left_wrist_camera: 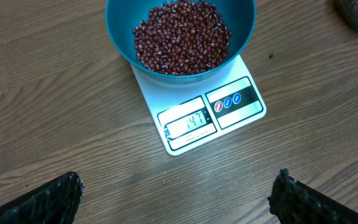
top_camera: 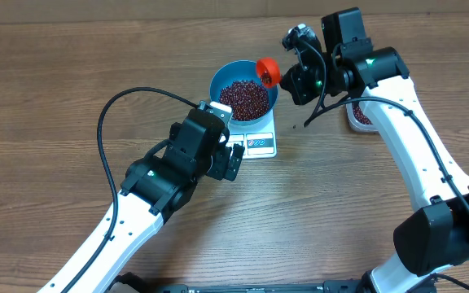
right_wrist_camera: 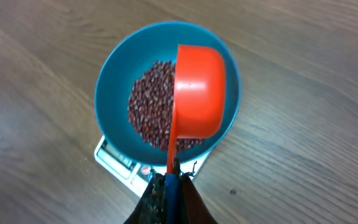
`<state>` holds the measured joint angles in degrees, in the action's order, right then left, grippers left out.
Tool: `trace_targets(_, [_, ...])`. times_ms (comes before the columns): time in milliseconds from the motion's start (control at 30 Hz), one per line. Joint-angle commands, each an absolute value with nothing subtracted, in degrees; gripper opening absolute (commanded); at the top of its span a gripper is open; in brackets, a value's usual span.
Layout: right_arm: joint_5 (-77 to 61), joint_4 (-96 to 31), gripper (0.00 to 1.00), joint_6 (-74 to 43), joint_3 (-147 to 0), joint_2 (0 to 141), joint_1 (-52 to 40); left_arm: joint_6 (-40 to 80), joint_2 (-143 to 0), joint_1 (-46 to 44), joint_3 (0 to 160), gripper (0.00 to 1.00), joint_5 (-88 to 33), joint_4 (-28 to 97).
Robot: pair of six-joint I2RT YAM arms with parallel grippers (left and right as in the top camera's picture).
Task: Scoop item into bowl and weigh 150g on scale
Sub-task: 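Hold the red scoop tilted over the blue bowl, trickling beans slowly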
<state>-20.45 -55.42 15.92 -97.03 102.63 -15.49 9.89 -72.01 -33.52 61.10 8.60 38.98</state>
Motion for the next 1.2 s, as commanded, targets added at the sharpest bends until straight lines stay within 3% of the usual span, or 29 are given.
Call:
trace_targets(0, [-16.7,-55.7,0.04,19.0,-98.7,102.3,-15.7,9.0,-72.0,-33.2,60.8,0.99,8.0,38.8])
trace_targets(1167, [-20.6,-53.4,0.04,14.8,-98.7,102.3,-15.4,9.0,-72.0,-33.2,60.8,1.0,8.0,38.9])
